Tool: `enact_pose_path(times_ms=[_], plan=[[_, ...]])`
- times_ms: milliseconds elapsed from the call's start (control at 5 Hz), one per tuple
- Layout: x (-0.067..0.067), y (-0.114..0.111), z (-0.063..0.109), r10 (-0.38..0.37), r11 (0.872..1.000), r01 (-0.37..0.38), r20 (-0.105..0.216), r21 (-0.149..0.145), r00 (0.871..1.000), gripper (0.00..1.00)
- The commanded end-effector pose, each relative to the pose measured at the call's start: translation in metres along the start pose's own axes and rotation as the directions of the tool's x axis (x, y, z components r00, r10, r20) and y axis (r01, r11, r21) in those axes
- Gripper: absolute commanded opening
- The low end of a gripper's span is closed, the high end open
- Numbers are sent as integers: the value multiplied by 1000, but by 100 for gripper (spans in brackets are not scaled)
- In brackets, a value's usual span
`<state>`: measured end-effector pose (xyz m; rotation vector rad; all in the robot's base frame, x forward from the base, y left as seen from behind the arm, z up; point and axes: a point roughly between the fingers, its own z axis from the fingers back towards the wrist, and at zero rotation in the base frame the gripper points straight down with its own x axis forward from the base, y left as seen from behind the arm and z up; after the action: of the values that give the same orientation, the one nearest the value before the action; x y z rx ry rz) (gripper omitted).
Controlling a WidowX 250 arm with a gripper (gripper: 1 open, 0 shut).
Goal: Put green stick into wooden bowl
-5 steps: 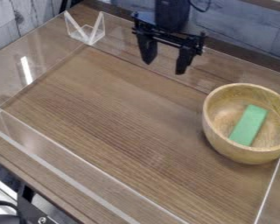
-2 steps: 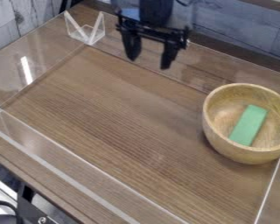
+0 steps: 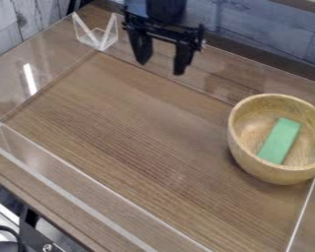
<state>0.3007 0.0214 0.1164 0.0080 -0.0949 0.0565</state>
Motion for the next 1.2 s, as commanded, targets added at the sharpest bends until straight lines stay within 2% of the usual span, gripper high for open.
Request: enact_pose_path(times_ms=[0,200,400,600,1000], plan=[[1,-11,6,-57,998,56,45,10,997,100],[4,-8,1,-91,996,91,52,12,994,100],[7,6,0,54,998,-55,53,28,997,100],[12,19,0,166,985,-169,60,37,984,100],[10,16,21,47,999,-48,76,12,996,100]])
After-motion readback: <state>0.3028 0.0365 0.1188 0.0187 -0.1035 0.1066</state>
